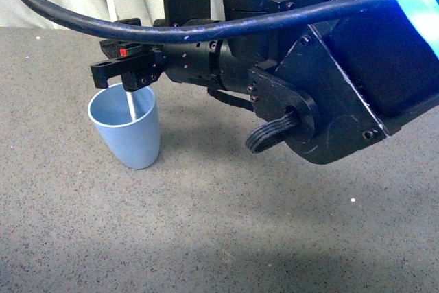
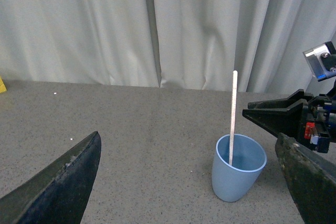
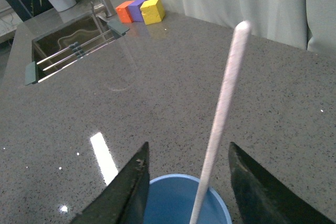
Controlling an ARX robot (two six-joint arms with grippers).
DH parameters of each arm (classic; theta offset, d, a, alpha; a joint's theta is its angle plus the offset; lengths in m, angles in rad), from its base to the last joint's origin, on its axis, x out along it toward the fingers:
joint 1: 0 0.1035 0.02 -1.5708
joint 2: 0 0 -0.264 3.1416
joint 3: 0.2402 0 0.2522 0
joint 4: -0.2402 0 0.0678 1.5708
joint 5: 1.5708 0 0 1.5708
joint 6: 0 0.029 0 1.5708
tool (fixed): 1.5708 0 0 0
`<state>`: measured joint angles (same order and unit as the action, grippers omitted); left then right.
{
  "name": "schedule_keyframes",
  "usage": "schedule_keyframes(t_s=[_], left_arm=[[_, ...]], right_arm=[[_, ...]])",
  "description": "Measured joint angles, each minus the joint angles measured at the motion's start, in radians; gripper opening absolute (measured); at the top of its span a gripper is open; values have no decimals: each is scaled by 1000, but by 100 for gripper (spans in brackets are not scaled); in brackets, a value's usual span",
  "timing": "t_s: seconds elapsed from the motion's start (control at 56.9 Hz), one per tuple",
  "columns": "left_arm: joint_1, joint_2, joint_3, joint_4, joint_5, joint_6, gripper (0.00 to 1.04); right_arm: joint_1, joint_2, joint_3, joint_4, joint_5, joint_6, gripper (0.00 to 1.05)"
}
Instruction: Transfer chopsticks to blue cup
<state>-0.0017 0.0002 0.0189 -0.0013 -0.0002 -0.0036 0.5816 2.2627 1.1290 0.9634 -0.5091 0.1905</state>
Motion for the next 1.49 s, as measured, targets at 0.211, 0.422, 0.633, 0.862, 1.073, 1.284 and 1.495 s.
schedule_keyframes(t_s=[0.211,0.422,0.633,0.862,1.073,1.284,1.495], left_arm=[[0,0,0,0,0,0,98],[0,0,0,0,0,0,98],[0,0,0,0,0,0,98],[0,0,0,0,0,0,98],[0,0,0,0,0,0,98],[0,1,0,0,0,0,98],[0,0,0,0,0,0,98]], right_arm=[[-38,-112,-97,41,79,1,91],[-118,-268,-246,-47,317,13,95],[-275,-491,-497,-140,482,4,95],[-348,-787,-704,-263,584,-54,95],[-344,-1097,-815,-466,711,-19,95],[-400,-1175,-1023,19,685,-164,56],[-453,-1323,-1085,-89,632,-184,20]])
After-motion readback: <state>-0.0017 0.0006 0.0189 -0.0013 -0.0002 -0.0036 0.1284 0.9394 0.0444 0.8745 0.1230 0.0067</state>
